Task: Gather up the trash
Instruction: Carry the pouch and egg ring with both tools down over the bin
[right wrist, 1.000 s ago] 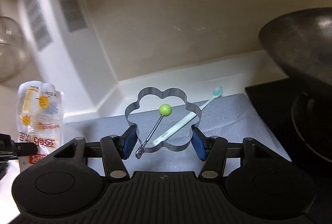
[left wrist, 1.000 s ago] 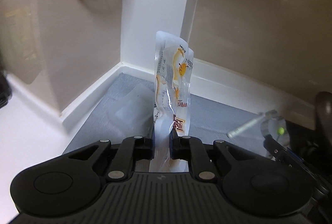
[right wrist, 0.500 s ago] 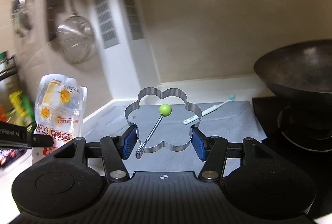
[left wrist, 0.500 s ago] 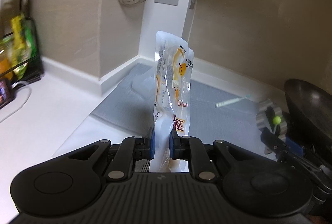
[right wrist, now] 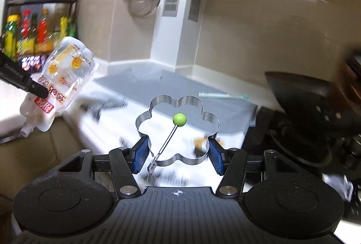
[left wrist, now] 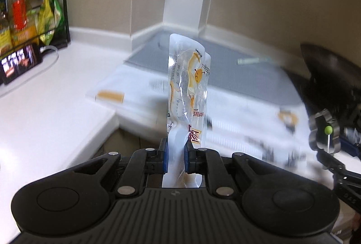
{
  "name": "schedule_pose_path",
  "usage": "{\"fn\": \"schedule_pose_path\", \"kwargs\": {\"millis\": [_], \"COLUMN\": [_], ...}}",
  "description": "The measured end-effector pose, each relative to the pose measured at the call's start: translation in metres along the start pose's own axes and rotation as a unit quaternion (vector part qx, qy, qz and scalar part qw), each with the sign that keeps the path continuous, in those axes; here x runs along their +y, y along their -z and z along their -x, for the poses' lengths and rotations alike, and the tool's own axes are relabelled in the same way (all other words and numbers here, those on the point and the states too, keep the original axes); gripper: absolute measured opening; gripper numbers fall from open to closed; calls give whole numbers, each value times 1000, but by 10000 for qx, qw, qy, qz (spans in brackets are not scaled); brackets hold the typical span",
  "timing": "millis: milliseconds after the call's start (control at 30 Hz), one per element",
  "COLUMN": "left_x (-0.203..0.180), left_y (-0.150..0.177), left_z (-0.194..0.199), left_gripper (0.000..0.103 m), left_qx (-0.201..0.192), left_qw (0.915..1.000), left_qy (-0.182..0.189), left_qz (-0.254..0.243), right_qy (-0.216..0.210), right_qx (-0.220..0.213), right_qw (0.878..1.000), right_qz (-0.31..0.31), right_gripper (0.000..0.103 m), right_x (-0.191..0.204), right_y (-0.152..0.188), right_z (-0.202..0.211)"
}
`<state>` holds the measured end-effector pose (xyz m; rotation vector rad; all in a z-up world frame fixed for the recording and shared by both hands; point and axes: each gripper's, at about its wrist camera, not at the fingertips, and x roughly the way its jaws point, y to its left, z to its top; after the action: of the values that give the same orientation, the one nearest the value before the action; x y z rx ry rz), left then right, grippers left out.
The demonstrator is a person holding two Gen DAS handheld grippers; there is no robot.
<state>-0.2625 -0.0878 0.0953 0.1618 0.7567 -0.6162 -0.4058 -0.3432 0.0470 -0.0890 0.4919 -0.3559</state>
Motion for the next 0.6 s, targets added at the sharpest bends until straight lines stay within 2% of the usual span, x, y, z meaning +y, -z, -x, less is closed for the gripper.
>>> {"fn": "schedule_pose_path", "kwargs": {"millis": [167, 333, 600], "left_x": [-1, -3, -13], "left_y": [48, 94, 137], "left_z": [3, -5, -16], "left_gripper": [14, 14, 14], "left_qx": [331, 800, 1396], "left_qw": [9991, 9962, 9895], "left_qy": [-75, -102, 85], "left_qz": [-252, -315, -359], "right_qy": [-143, -318, -774], "right_qx": [438, 855, 1379], "right_qw": [9989, 9957, 9864], "right_qz": [121, -136, -447], "right_gripper": [59, 59, 59], "right_x": [10, 26, 57], "right_y": [34, 65, 94], "right_z": [26, 39, 34]}}
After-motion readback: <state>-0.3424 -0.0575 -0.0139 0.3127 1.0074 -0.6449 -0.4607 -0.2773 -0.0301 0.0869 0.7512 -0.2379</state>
